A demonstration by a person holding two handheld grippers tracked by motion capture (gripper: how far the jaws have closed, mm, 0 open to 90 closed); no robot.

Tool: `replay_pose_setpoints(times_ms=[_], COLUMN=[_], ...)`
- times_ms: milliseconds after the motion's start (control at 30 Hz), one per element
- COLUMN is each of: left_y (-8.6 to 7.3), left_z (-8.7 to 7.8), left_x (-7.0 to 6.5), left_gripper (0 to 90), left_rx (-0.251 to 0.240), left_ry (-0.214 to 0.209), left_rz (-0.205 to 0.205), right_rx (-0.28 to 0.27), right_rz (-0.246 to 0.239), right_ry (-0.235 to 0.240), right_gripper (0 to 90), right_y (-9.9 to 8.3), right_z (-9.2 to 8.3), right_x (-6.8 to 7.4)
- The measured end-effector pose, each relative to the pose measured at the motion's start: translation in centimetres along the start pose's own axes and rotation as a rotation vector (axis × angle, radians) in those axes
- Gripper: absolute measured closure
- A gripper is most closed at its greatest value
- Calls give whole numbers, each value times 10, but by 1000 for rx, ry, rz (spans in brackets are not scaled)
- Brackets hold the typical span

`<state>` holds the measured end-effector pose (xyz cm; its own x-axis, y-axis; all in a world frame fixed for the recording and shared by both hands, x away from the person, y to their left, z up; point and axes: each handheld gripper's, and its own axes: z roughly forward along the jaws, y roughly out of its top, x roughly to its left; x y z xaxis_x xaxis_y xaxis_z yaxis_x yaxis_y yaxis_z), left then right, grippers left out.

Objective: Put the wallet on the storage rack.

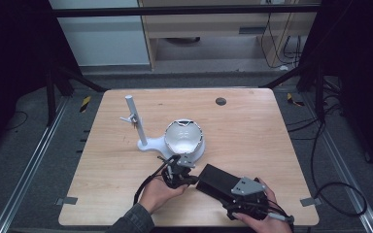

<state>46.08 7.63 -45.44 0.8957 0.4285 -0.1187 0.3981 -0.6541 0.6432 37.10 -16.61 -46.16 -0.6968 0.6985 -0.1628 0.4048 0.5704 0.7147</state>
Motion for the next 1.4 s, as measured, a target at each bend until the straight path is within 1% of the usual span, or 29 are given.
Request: replay_pose_setpoints(times_ms=[33,67,133,167,200,233,267,300,333,367,400,467,500,567,633,667,700,767,833,933,1067,1100,1133,1167,1233,1267,1300,1333,1400], left_y=[1,1,2,2,2,2,3,5,6,7,7,11,11,14,14,15,17,18,20,21,26,28,28,29,32,32,34,34,34], left_z=[-1,-1,0,1,1,1,2,2,3,3,3,2,2,1,1,1,1,1,3,3,3,4,4,4,4,4,4,4,5], left_x=[1,1,2,4,4,5,5,7,7,7,7,7,7,7,7,8,8,10,11,12,14,13,13,13,12,12,13,13,14], left_gripper=[899,899,899,899,899,899,899,899,899,899,899,900,899,900,899,899,899,899,899,900,900,899,900,900,900,900,899,900,899], left_rx=[-3,-3,-7,-16,-16,-27,-31,-35,-48,-55,-55,-59,-59,-69,-73,-70,-70,-71,-73,-68,-62,-69,-69,-73,-72,-72,-72,-74,-74], left_ry=[-2,-2,-6,-9,-9,-10,-16,-18,-19,-20,-20,-21,-21,-18,-16,-15,-12,-17,-16,-13,-9,-9,-9,-9,-9,-9,-9,-8,-9], left_rz=[1,1,-3,-11,-11,-22,-25,-24,-33,-34,-34,-30,-30,-28,-28,-29,-31,-33,-43,-39,-34,-40,-40,-44,-37,-37,-35,-39,-45], right_rx=[25,25,51,71,71,95,95,109,116,125,125,150,150,176,185,203,209,213,227,236,252,255,255,260,288,288,296,300,299], right_rz=[-29,-29,-42,-56,-56,-75,-75,-94,-105,-112,-112,-131,-131,-138,-145,-158,-164,-167,-174,-170,-177,-179,-179,-182,-212,-212,-224,-233,-240], right_ry=[-10,-10,-11,-3,-3,0,0,-7,-9,-9,-9,-12,-12,-9,-6,-15,-19,-22,-27,-32,-35,-49,-49,-60,-94,-94,-112,-122,-142], right_gripper=[131,131,135,136,136,146,146,161,170,192,192,232,232,257,262,276,285,291,327,344,373,395,395,405,436,436,495,522,614], right_y=[1,1,2,5,5,7,7,11,13,14,14,18,18,21,22,22,23,23,25,26,28,28,28,28,27,27,26,26,27], right_z=[3,3,6,8,8,10,10,11,11,12,12,14,14,18,19,21,23,24,25,26,28,29,29,29,32,32,33,34,34], right_x=[3,3,3,3,3,4,4,3,2,1,1,-2,-2,-3,-3,-3,-3,-3,-6,-8,-10,-12,-12,-12,-13,-13,-14,-14,-15])
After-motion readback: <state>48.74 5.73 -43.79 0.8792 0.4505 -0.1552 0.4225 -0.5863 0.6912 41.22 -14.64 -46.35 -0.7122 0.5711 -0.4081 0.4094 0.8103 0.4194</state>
